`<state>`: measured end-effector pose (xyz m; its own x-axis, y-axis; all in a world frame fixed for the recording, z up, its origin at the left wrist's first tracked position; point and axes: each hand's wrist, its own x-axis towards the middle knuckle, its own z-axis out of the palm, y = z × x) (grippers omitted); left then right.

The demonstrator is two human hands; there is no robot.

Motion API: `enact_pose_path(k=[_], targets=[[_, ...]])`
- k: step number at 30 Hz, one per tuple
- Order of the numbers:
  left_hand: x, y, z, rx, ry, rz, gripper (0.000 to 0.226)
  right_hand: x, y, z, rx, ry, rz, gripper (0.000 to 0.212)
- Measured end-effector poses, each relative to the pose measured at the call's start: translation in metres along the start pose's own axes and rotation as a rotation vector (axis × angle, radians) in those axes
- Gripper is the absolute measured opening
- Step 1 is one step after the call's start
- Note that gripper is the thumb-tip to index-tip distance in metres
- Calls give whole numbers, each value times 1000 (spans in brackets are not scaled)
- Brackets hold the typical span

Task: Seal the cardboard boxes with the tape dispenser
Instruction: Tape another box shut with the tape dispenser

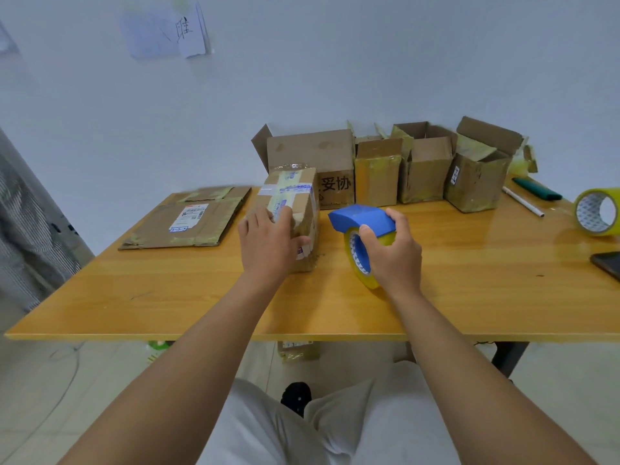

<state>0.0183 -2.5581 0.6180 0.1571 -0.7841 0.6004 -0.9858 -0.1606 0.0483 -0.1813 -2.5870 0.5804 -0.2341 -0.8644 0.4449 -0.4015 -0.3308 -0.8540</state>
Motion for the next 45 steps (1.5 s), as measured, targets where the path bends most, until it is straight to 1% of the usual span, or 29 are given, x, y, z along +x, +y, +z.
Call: enact_pose_path(k=[3,8,14,19,24,28,31,33,35,40,45], targets=[[-3,0,0,5,54,32,49,1,2,-1,-3,-1,6,59],[8,-11,-4,-57,-3,61,44,2,2,0,-10,2,-3,61],[4,-18,-3,-164,39,79,36,1,2,1,-14,13,-7,62],[5,-9,-2,-164,52,-7,32,1,1,1,-11,16,-5,63],[7,-4,-1,-143,89,-37,32,1,1,0,-12,15,-7,63],[12,-3,-6,-110,8,-41,36,1,1,1,-8,17,-11,66],[20,-12,-12,-103,-132,-8,46,1,2,2,-8,14,-11,67],[29,-16,-18,-151,-226,-26,51,1,2,2,-7,13,-2,65],[40,-19,-21,-216,-263,-73,48,1,2,2,-10,16,-2,63],[46,-15,-8,-180,-182,-94,36,0,2,1,0,27,-24,65],[38,-21,2,-175,-112,-3,39,0,4,1,0,24,-27,62]])
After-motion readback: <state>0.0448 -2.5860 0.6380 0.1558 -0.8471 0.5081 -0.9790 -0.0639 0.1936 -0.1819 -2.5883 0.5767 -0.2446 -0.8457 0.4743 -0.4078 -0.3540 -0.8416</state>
